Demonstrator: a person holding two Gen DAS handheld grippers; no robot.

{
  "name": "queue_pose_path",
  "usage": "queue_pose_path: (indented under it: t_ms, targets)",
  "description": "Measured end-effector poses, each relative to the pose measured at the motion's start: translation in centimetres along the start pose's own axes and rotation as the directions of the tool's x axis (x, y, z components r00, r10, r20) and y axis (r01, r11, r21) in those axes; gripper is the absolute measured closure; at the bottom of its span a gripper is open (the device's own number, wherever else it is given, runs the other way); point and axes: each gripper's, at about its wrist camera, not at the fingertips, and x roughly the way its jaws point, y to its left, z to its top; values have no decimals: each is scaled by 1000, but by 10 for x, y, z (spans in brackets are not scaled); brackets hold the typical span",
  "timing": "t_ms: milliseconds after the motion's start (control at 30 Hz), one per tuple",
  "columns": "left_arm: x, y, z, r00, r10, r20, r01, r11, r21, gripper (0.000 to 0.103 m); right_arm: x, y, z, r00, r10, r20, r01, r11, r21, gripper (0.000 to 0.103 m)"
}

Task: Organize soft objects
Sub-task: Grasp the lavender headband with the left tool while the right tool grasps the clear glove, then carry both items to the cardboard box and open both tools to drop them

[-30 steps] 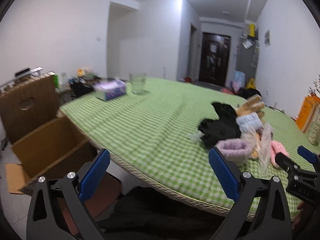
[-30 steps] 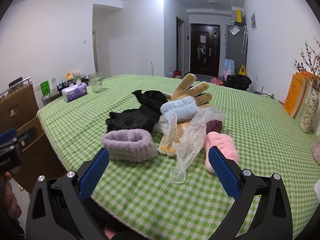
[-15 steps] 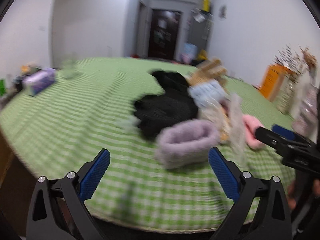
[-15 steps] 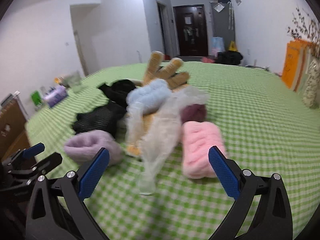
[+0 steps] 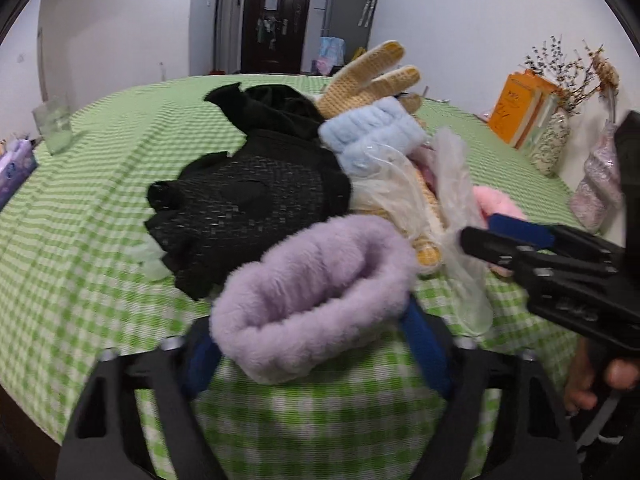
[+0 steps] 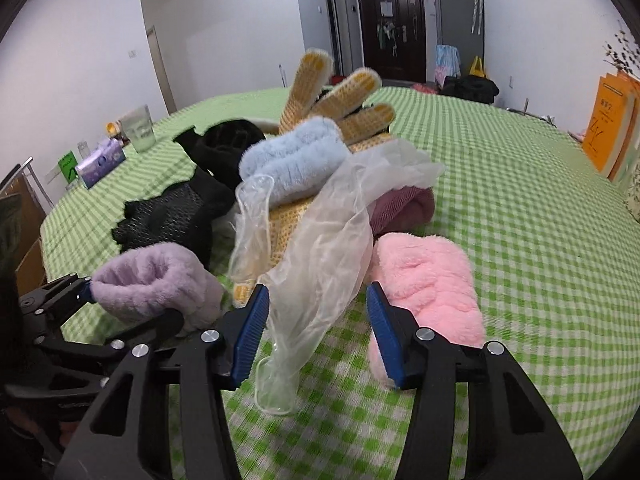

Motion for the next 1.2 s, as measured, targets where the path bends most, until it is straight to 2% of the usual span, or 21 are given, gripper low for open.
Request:
queue_pose_path:
  t_ms: [33,67,100,133,233,300,367,533,700,833,933,1067,1100,1200]
  targets:
    - [-3,-2,0,1000,-9,5,9,1000,2,50,4,0,1,1000,1,-8,-1,1000,2,53]
    - [-6,-4,0,1000,-20,8,20,1000,8,66,6,0,2,1000,3,-13,-3,1000,2,56]
    - [-9,-6,1,999,-35,8,35,999,16,75,9,1,3,1000,12,-17,-12,1000,-1,65]
    - [-12,-7,1,999,-39,8,39,999,16,76,10,2,3,1000,21,-19,-21,1000,-1,76]
    - [-28,-6,2,999,-36,35,36,999,10,79,8,7,6,999,33,-10,-33,999,-12,91]
    - [-42,-4,5,997,-39,65,39,999,2,80,-2,11,10,999,35,26,-35,999,-13,93]
    - [-65,-1,10,991,-31,127,32,999,-7,80,-16,13,15,997,37,71,-36,999,-16,94]
    - [-101,18,13,976,54,213,-46,998,-43,80,-41,25,28,987,50,153,-42,998,-55,95]
    - [-126,53,4,963,151,222,-124,984,-130,80,-47,61,41,977,102,186,-75,986,-147,95]
    - [-150,88,-9,942,250,225,-202,956,-215,80,-43,98,49,967,174,186,-133,967,-216,95]
    - [-172,119,-22,908,354,222,-286,914,-287,80,-36,137,55,951,260,168,-205,935,-288,95]
    - [-202,162,-43,861,474,186,-376,837,-398,80,-28,189,61,920,370,132,-298,876,-380,95]
    - [-208,172,-49,845,505,174,-400,814,-421,80,-25,205,63,907,405,115,-329,853,-405,95]
    - [-231,205,-68,779,616,117,-492,717,-494,80,-17,251,65,867,494,62,-414,785,-460,95]
